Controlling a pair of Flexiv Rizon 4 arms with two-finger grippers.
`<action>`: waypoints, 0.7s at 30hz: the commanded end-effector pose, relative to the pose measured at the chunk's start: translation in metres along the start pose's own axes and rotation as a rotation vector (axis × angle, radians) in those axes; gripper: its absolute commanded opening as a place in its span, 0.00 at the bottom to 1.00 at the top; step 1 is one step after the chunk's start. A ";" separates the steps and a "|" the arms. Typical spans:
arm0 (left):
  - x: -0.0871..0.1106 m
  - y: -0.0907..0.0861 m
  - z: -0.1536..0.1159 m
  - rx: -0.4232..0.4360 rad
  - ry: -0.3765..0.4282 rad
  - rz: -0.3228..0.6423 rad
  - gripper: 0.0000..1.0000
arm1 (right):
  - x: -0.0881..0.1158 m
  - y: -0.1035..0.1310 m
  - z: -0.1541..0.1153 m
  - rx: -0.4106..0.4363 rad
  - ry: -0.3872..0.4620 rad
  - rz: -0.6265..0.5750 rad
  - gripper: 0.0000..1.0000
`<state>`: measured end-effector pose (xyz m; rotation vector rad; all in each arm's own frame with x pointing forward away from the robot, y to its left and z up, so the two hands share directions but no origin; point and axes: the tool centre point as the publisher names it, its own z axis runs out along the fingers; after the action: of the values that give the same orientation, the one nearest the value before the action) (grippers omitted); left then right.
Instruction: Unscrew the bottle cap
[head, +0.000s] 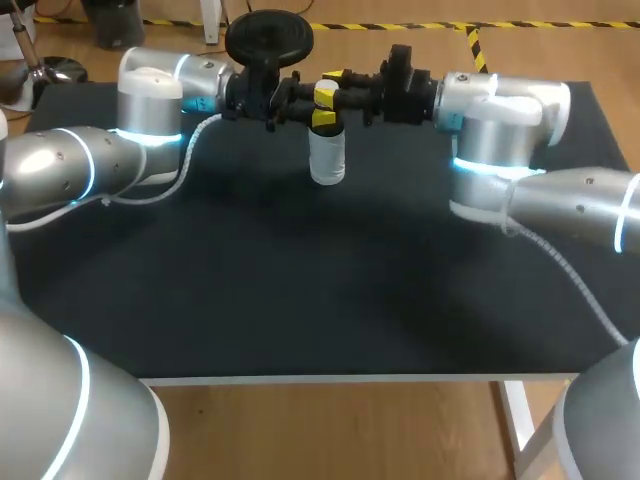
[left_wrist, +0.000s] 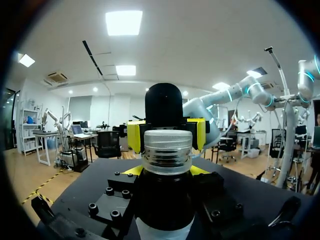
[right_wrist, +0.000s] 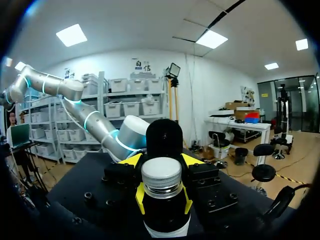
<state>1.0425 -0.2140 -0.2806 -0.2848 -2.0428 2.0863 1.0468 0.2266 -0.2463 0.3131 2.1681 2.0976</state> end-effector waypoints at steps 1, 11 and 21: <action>-0.006 -0.001 0.001 -0.001 0.003 -0.001 0.00 | -0.001 -0.001 0.005 0.009 0.344 -0.001 0.00; -0.006 -0.001 0.001 -0.001 0.003 -0.001 0.00 | 0.000 0.009 -0.006 -0.041 0.397 -0.043 0.00; -0.006 -0.001 0.001 -0.001 0.003 -0.001 0.00 | -0.009 0.047 -0.062 -0.011 0.250 -0.104 0.00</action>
<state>1.0448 -0.2154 -0.2791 -0.2811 -2.0474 2.0863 1.0601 0.1870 -0.2128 -0.1218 2.2349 2.2551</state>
